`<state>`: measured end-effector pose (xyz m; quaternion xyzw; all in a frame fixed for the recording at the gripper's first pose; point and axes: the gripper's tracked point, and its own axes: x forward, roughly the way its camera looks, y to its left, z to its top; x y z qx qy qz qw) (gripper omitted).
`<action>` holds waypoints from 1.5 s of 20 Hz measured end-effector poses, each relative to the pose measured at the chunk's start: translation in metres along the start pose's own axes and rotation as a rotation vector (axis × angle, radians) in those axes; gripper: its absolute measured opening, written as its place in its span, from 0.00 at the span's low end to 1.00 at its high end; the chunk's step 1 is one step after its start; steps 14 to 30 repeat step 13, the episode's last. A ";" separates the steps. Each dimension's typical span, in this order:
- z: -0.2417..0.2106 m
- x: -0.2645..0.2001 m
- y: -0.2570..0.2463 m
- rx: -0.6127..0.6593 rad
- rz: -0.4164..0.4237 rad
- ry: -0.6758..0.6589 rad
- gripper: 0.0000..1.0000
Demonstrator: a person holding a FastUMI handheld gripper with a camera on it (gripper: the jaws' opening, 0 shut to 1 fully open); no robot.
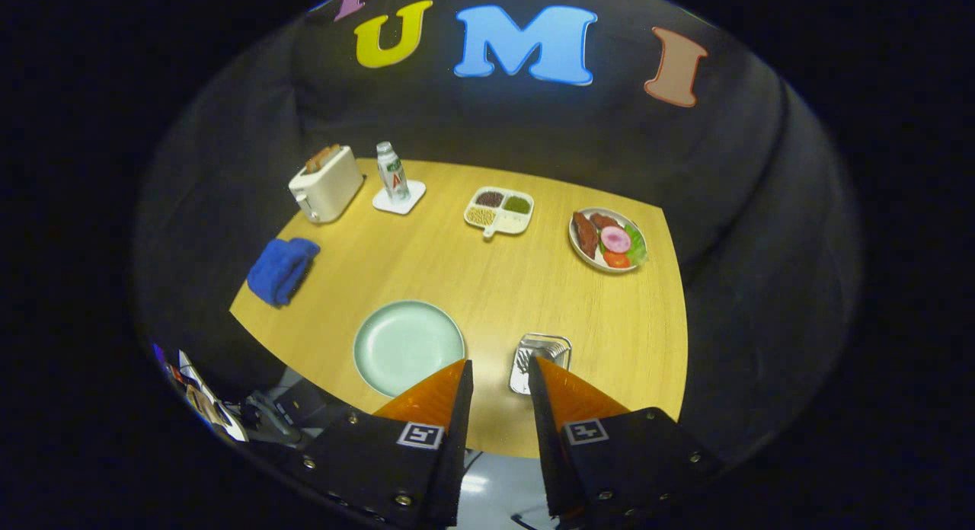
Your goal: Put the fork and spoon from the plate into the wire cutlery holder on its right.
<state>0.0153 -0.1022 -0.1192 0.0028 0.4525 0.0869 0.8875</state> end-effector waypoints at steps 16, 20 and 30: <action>0.060 -0.082 0.059 -0.015 -0.090 -0.579 0.43; 0.060 -0.082 0.059 -0.015 -0.090 -0.579 0.43; 0.060 -0.082 0.059 -0.015 -0.090 -0.579 0.43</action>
